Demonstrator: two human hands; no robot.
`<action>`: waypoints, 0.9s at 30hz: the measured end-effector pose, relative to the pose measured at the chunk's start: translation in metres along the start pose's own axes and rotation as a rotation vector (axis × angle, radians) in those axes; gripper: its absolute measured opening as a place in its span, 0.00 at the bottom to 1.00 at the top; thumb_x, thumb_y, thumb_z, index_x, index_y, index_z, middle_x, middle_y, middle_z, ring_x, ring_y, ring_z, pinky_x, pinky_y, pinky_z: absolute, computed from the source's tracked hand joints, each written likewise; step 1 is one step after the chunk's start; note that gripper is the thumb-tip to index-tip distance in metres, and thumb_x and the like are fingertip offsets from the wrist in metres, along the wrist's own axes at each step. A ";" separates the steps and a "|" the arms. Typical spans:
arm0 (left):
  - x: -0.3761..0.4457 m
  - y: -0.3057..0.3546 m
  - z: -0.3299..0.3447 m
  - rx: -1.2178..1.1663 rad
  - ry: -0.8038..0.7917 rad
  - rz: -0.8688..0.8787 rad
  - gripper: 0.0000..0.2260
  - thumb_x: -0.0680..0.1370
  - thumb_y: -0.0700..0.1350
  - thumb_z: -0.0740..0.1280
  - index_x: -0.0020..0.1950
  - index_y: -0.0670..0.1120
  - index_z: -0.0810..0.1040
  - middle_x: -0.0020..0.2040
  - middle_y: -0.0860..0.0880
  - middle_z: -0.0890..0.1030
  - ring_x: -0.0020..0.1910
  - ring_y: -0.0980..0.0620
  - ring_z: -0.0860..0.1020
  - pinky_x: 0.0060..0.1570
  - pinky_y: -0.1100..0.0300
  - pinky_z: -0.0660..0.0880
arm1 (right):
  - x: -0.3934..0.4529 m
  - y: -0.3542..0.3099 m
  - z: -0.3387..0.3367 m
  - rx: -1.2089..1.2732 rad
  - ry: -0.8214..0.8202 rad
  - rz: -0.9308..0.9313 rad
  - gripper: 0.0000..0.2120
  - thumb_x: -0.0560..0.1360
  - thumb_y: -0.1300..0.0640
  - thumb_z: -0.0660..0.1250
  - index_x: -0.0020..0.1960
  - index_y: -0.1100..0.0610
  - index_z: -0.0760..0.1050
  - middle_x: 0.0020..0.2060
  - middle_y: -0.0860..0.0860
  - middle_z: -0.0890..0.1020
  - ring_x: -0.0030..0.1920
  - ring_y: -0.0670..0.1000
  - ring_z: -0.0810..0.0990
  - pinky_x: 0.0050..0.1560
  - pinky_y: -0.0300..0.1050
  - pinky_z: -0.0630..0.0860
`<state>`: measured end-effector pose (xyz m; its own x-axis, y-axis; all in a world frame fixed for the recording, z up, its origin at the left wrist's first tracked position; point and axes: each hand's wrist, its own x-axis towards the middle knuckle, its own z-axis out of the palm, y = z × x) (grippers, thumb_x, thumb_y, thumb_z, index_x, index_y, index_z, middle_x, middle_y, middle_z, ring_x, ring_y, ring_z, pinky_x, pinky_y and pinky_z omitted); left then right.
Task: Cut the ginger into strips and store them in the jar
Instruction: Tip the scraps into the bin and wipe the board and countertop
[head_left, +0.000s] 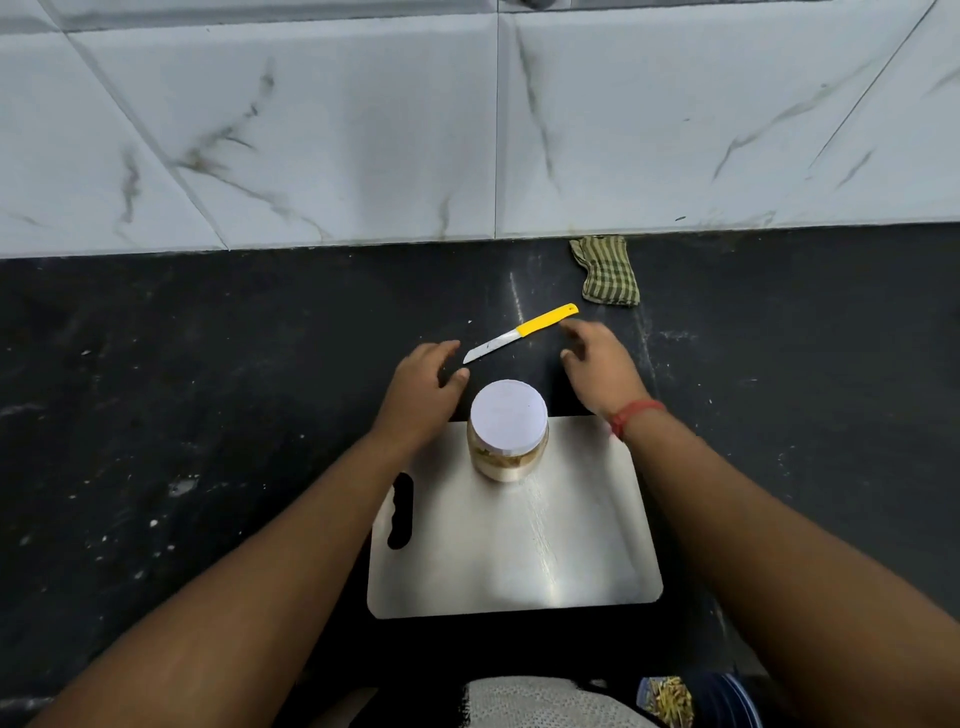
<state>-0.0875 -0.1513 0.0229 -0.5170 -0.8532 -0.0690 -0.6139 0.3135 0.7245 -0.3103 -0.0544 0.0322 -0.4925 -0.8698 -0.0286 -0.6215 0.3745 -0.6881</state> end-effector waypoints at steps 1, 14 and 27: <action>0.011 0.000 -0.001 0.102 -0.025 0.022 0.20 0.81 0.45 0.67 0.73 0.45 0.74 0.66 0.46 0.77 0.65 0.44 0.74 0.67 0.47 0.71 | 0.016 0.001 0.002 -0.090 -0.015 -0.021 0.21 0.76 0.63 0.62 0.69 0.56 0.70 0.62 0.56 0.73 0.63 0.57 0.72 0.67 0.46 0.67; 0.045 0.001 -0.004 0.638 -0.212 0.068 0.18 0.81 0.49 0.66 0.70 0.47 0.74 0.68 0.48 0.70 0.66 0.43 0.69 0.65 0.45 0.70 | 0.060 0.011 0.006 -0.663 -0.153 -0.189 0.16 0.74 0.66 0.60 0.59 0.51 0.72 0.56 0.53 0.71 0.57 0.60 0.69 0.45 0.52 0.72; 0.032 -0.003 -0.015 0.191 -0.056 -0.125 0.20 0.83 0.47 0.64 0.75 0.46 0.71 0.68 0.45 0.72 0.67 0.42 0.71 0.68 0.47 0.70 | 0.032 0.011 -0.017 0.144 -0.237 -0.030 0.07 0.76 0.66 0.66 0.47 0.55 0.78 0.36 0.48 0.74 0.36 0.46 0.72 0.43 0.39 0.71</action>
<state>-0.0928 -0.1855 0.0287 -0.4588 -0.8676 -0.1918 -0.7744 0.2846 0.5651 -0.3433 -0.0730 0.0366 -0.3079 -0.9372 -0.1639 -0.5321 0.3125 -0.7869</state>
